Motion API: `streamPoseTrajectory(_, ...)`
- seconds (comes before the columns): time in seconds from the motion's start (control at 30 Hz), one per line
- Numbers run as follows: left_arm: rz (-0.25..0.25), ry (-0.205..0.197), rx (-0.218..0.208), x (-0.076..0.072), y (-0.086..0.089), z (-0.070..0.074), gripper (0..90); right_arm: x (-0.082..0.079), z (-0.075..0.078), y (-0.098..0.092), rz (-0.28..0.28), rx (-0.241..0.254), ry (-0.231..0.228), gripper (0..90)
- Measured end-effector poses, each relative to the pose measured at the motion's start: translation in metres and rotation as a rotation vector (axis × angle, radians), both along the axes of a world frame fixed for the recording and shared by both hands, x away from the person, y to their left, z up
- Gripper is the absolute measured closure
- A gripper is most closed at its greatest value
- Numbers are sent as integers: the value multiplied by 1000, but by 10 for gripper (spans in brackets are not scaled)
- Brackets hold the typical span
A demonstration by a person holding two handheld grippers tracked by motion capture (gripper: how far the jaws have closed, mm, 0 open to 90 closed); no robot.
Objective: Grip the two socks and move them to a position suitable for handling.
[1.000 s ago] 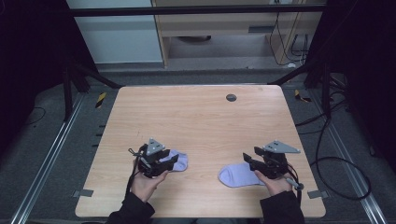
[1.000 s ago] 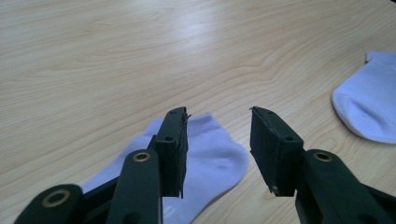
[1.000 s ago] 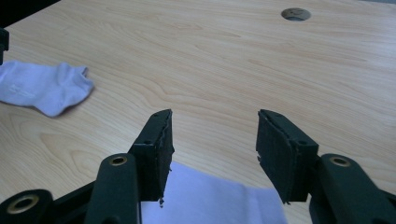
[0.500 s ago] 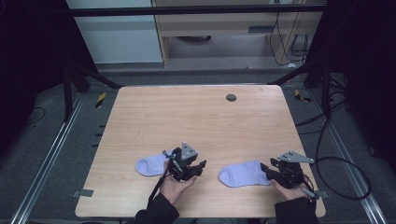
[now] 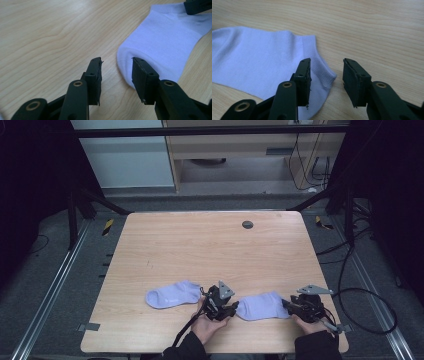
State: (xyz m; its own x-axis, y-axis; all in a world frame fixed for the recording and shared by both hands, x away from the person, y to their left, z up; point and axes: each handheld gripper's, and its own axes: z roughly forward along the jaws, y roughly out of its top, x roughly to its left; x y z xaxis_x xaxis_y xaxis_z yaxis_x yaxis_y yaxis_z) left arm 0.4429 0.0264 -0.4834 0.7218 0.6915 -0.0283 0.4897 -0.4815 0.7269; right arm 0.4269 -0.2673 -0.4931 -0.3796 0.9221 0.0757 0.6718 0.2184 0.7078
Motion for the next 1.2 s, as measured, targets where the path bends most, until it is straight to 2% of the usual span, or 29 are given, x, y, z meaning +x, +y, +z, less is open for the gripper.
streamPoseTrajectory(0.13, -2, 17, -6, 2, -5, -5, 631, 2, -4, 3, 11, -20, 12, 629)
streamPoseTrajectory(0.2, -4, 30, 7, 2, -7, -7, 646, 2, -4, 3, 15, -33, 13, 648)
streamPoseTrajectory(0.3, -10, 42, 11, 2, -9, -10, 669, 2, -4, 3, 18, -31, 18, 684)
streamPoseTrajectory(0.37, -8, 53, 20, 3, -10, -12, 711, 2, -3, 4, 21, -31, 25, 748)
streamPoseTrajectory(0.5, 3, 57, 9, 2, -11, -13, 776, 2, -3, 6, 29, -30, 34, 843)
streamPoseTrajectory(0.57, 0, 48, 11, 0, -12, -13, 815, 1, -2, 8, 32, -57, 25, 860)
streamPoseTrajectory(0.63, -4, 46, 5, 0, -12, -13, 865, 0, 0, 10, 38, -51, 22, 865)
streamPoseTrajectory(0.8, -5, 47, -11, 1, -8, -9, 883, -4, 9, 12, 50, -15, -12, 867)
streamPoseTrajectory(0.87, -15, 43, -23, 0, 1, 0, 883, -7, 14, 13, 51, 6, -26, 867)
streamPoseTrajectory(0.93, -13, 42, -30, 0, 3, 2, 884, -10, 20, 16, 58, 21, -48, 867)
streamPoseTrajectory(1.0, -15, 37, -38, -3, 16, 12, 884, -13, 27, 21, 63, 39, -70, 867)
streamPoseTrajectory(1.1, -17, 40, -49, -4, 26, 19, 884, -18, 36, 31, 82, 60, -109, 867)
streamPoseTrajectory(1.17, -20, 30, -35, -7, 38, 24, 883, -20, 39, 37, 92, 72, -117, 867)
streamPoseTrajectory(1.2, -20, 30, -35, -7, 38, 24, 884, -20, 39, 37, 92, 72, -117, 867)
